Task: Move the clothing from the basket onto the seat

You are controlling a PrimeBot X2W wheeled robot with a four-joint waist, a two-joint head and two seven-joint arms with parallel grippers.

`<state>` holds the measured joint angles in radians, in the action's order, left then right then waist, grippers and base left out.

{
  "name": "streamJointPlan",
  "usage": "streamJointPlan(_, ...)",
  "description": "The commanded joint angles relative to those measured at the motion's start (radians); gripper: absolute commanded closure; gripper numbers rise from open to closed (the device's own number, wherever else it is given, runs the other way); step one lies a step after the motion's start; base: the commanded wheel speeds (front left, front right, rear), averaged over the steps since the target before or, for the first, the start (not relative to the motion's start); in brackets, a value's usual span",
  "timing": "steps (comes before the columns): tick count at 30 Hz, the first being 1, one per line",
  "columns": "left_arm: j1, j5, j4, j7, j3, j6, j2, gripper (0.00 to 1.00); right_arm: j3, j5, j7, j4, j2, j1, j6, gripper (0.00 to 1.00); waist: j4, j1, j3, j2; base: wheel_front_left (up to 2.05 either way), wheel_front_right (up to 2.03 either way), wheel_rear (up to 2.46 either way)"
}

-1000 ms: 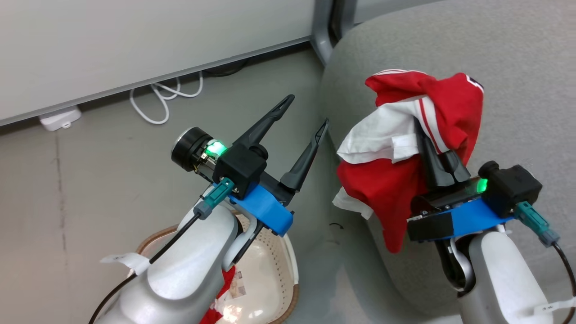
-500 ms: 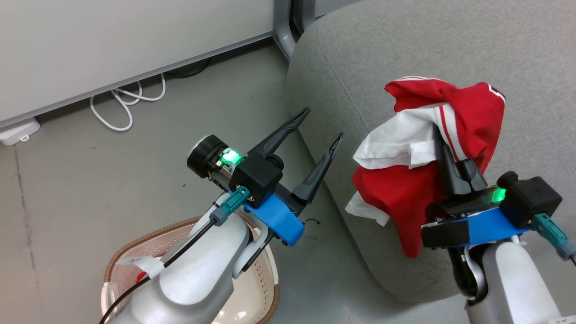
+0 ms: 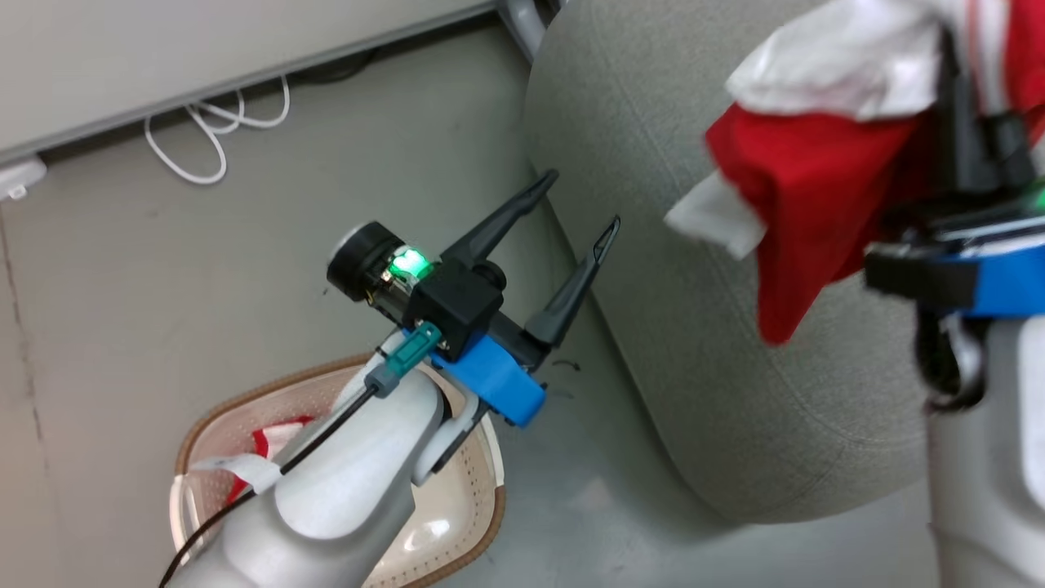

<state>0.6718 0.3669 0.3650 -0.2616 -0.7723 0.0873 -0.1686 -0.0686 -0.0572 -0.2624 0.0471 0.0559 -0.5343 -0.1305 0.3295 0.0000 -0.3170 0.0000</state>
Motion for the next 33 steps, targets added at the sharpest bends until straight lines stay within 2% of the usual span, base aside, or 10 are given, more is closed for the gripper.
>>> streamJointPlan(1,0.023,-0.007,-0.006,-0.004,0.005,-0.003,-0.01,0.0,-0.024,0.006,-0.004,-0.01,0.019,-0.048,0.0,1.0,-0.019,0.0,-0.049,0.0,0.0,0.0,0.0)
streamJointPlan(7,0.081,-0.028,-0.022,-0.004,0.007,0.005,-0.032,0.0,-0.126,0.033,-0.004,-0.027,0.092,-0.221,0.0,1.0,-0.058,0.0,-0.164,0.0,0.0,0.0,0.0)
streamJointPlan(12,0.135,-0.044,-0.034,-0.001,0.01,0.008,-0.047,0.0,-0.203,0.037,-0.004,0.01,0.172,-0.362,0.0,1.0,-0.085,0.0,-0.264,0.0,0.0,0.0,0.0)
streamJointPlan(17,0.185,-0.056,-0.046,0.001,0.008,0.012,-0.059,0.0,-0.278,0.039,-0.004,0.095,0.268,-0.471,0.0,1.0,-0.112,0.0,-0.357,0.0,0.0,0.0,0.0)
streamJointPlan(21,0.204,-0.063,-0.049,0.001,0.002,0.014,-0.059,0.0,-0.317,0.048,-0.004,0.195,0.305,-0.497,0.0,1.0,-0.124,0.0,-0.397,0.0,0.0,0.0,0.0)
streamJointPlan(26,0.218,-0.066,-0.046,-0.001,-0.006,0.016,-0.057,0.0,-0.348,0.063,-0.004,0.324,0.326,-0.501,0.0,1.0,-0.135,0.0,-0.417,0.0,0.0,0.0,0.0)
streamJointPlan(33,0.223,-0.065,-0.039,-0.003,-0.007,0.015,-0.062,0.0,-0.383,0.07,-0.004,0.508,0.306,-0.456,0.0,1.0,-0.139,0.0,-0.421,0.0,0.0,0.0,0.0)
